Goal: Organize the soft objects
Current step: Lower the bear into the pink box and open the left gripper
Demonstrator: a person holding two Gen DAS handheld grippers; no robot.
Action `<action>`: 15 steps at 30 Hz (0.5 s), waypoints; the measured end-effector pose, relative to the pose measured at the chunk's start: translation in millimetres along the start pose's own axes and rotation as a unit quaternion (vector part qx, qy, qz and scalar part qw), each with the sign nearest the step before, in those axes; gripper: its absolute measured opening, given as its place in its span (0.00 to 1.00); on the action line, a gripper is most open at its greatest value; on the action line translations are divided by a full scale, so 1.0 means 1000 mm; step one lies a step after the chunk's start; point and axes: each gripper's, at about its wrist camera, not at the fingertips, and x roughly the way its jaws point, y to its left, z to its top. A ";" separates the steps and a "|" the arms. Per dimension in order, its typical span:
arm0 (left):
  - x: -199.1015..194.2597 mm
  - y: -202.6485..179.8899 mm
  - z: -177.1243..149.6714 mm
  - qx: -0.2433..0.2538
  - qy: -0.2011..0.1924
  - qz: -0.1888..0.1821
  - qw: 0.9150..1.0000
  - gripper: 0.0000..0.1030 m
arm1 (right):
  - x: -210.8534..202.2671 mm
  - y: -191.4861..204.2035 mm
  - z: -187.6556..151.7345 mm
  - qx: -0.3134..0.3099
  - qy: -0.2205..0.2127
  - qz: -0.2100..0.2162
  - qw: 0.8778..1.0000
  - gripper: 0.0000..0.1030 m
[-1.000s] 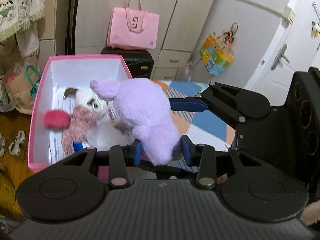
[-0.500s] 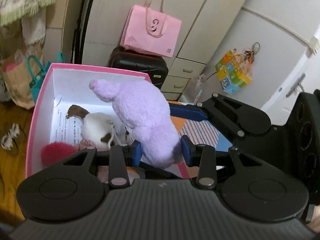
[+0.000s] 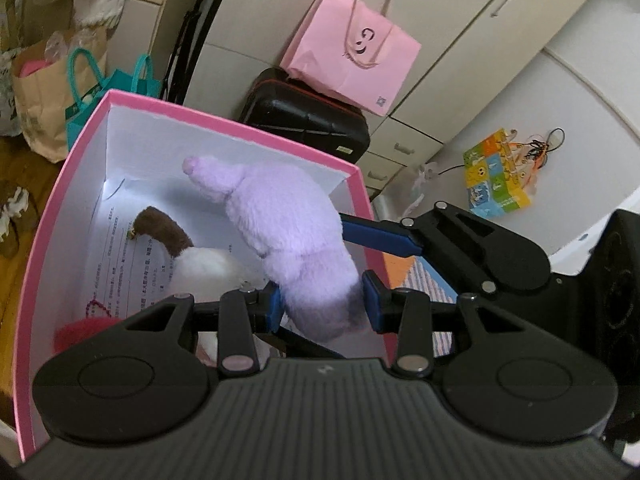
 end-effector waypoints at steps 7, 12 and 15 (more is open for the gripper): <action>-0.011 -0.006 -0.005 0.014 -0.039 0.038 0.998 0.49 | -0.001 0.005 -0.002 -0.019 0.005 -0.031 0.999 0.78; -0.035 -0.005 -0.017 0.018 -0.055 0.037 0.998 0.54 | -0.029 -0.002 -0.013 0.021 -0.023 -0.025 0.999 0.78; -0.050 -0.005 -0.030 0.025 -0.060 0.044 0.997 0.56 | -0.054 -0.004 -0.026 0.058 -0.047 -0.014 0.997 0.78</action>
